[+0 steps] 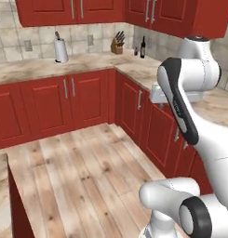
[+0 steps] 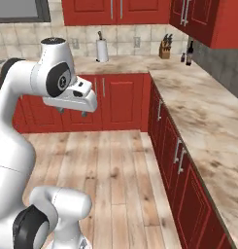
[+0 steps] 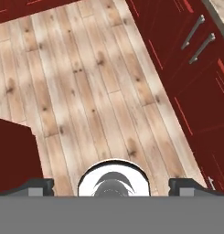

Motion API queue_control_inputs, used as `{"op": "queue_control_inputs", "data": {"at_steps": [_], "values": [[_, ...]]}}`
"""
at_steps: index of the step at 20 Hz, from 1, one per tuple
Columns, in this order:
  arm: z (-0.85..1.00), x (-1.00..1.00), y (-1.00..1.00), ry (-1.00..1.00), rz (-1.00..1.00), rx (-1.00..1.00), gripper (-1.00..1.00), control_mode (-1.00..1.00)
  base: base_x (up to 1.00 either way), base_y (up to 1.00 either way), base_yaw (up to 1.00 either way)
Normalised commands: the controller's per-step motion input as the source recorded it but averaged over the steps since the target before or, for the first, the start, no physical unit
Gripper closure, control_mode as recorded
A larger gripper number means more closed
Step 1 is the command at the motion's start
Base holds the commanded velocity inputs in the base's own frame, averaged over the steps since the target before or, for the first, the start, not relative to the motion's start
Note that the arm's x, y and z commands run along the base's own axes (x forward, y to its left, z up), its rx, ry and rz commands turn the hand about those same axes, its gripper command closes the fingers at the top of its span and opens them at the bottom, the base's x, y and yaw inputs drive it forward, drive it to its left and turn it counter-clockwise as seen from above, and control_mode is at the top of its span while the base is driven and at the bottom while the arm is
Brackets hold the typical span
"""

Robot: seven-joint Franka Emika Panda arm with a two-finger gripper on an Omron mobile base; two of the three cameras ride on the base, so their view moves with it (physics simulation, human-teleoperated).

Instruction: Place the drinks on the dining counter in a tight cluster.

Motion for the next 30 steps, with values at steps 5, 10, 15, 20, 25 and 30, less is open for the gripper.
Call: {"op": "queue_control_inputs", "data": {"at_steps": [5, 10, 15, 20, 25, 30], "values": [[0.00, 0.00, 0.00, 0.00, 0.00, 0.00, -1.00, 1.00, 1.00, 0.87, -0.45], [0.00, 0.00, 0.00, 0.00, 0.00, 0.00, -1.00, 1.00, 1.00, 0.99, -0.45], [0.00, 0.00, 0.00, 0.00, 0.00, 0.00, -1.00, 1.00, 1.00, 0.97, -0.47], [0.00, 0.00, 0.00, 0.00, 0.00, 0.00, -1.00, 1.00, 1.00, 0.88, -0.57], [0.00, 0.00, 0.00, 0.00, 0.00, 0.00, -1.00, 1.00, 1.00, 0.98, -0.33], [0.00, 0.00, 0.00, 0.00, 0.00, 0.00, -1.00, 1.00, 1.00, 1.00, -0.17]]}}
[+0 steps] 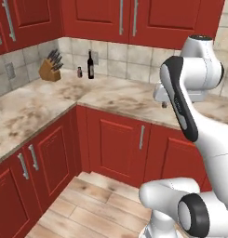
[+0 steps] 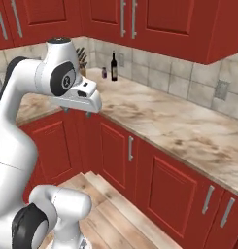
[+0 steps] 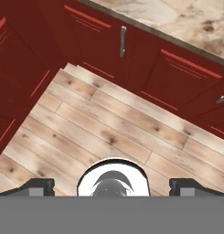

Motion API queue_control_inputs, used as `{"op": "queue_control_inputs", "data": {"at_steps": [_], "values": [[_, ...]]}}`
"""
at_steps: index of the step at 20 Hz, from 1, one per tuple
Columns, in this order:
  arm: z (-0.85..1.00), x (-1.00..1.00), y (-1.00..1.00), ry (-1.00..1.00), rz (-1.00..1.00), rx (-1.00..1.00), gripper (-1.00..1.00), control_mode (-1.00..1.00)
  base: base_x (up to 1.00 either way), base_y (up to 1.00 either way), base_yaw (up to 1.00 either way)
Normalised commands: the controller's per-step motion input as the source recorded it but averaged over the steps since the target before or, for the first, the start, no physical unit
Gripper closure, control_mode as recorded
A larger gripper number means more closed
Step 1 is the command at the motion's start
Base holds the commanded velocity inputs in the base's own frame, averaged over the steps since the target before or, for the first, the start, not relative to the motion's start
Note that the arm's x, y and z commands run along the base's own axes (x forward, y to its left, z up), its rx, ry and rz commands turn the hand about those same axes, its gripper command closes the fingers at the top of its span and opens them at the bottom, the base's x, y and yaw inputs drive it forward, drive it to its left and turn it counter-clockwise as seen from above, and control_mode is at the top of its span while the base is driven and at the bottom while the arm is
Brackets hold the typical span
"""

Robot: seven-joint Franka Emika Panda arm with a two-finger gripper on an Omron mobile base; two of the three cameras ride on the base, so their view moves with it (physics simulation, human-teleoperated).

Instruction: Place the drinks on the dining counter in a tight cluster.

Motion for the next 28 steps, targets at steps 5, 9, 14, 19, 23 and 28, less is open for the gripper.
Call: {"op": "queue_control_inputs", "data": {"at_steps": [5, 9, 14, 19, 23, 28], "values": [[0.00, 0.00, 0.00, 0.00, 0.00, 0.00, -1.00, 1.00, 1.00, 0.79, -0.13], [0.00, 0.00, 0.00, 0.00, 0.00, 0.00, -1.00, 1.00, 1.00, 0.73, -0.11], [0.00, 0.00, 0.00, 0.00, 0.00, 0.00, -1.00, 1.00, 1.00, 0.25, 0.06], [0.00, 0.00, 0.00, 0.00, 0.00, 0.00, -1.00, 1.00, 1.00, -0.37, 0.14], [0.00, 0.00, 0.00, 0.00, 0.00, 0.00, -1.00, 1.00, 1.00, -0.07, -0.10], [0.00, 0.00, 0.00, 0.00, 0.00, 0.00, -1.00, 1.00, 0.98, 0.68, -0.50]]}}
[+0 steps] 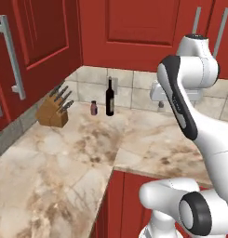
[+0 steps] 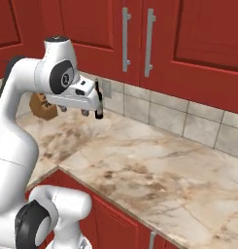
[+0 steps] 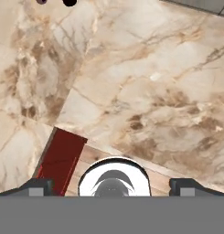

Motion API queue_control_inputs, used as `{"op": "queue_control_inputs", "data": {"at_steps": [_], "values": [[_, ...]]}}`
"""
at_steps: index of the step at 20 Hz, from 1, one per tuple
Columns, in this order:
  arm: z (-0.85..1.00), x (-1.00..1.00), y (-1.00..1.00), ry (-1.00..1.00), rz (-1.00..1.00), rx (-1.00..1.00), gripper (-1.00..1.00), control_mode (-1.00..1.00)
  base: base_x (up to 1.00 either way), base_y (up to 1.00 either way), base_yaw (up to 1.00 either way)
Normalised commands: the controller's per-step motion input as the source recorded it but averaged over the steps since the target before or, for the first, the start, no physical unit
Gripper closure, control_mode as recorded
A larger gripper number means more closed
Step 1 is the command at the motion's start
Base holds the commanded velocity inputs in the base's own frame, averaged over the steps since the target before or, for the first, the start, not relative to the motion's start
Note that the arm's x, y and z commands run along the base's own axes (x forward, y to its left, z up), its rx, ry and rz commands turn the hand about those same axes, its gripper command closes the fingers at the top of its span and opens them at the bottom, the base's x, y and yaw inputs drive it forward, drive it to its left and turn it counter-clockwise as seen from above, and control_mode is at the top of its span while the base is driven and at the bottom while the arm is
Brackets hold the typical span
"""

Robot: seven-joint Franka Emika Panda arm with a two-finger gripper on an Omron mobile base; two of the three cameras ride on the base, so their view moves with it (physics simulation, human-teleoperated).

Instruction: Place the drinks on the dining counter in a tight cluster.

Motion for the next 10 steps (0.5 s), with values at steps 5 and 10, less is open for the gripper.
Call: {"op": "queue_control_inputs", "data": {"at_steps": [5, 10], "values": [[0.00, 0.00, 0.00, 0.00, 0.00, 0.00, -1.00, 1.00, 0.77, 1.00, -0.53], [0.00, 0.00, 0.00, 0.00, 0.00, 0.00, -1.00, 1.00, 0.99, 0.57, -0.33]]}}
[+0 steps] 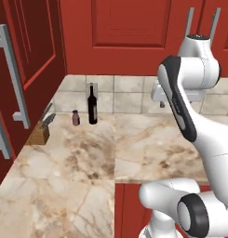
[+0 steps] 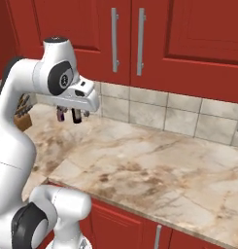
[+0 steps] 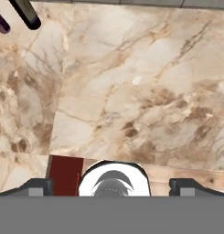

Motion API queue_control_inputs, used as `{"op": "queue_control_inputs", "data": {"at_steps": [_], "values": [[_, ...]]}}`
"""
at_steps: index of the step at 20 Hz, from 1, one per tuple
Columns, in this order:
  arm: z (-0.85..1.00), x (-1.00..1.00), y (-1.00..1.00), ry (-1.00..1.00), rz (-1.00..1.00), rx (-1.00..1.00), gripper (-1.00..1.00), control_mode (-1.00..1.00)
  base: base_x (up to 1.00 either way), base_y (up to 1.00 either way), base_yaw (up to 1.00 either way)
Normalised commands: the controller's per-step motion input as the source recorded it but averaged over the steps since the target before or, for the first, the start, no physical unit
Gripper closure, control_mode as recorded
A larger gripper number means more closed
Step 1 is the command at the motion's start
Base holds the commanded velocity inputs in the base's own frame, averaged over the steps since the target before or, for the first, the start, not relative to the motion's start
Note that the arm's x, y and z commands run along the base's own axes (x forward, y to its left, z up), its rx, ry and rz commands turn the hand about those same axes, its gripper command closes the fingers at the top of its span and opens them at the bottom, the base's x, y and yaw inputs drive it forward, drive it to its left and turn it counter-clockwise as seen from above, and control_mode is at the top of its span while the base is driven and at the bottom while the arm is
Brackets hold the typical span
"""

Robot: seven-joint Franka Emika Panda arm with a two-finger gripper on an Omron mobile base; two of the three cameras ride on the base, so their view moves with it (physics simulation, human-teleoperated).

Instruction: Place the drinks on the dining counter in a tight cluster.

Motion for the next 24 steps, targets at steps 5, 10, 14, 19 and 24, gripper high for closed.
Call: {"op": "queue_control_inputs", "data": {"at_steps": [5, 10, 14, 19, 24], "values": [[0.00, 0.00, 0.00, 0.00, 0.00, 0.00, -1.00, 1.00, 0.95, 0.00, -0.02], [0.00, 0.00, 0.00, 0.00, 0.00, 0.00, -1.00, 1.00, 0.79, -0.08, 0.00], [0.00, 0.00, 0.00, 0.00, 0.00, 0.00, -1.00, 1.00, 0.07, 0.00, 0.00], [0.00, 0.00, 0.00, 0.00, 0.00, 0.00, -1.00, 1.00, 0.07, 0.00, 0.00], [-0.02, 0.05, 0.01, -0.01, 0.00, 0.00, -1.00, -1.00, 0.10, 0.00, 0.00]]}}
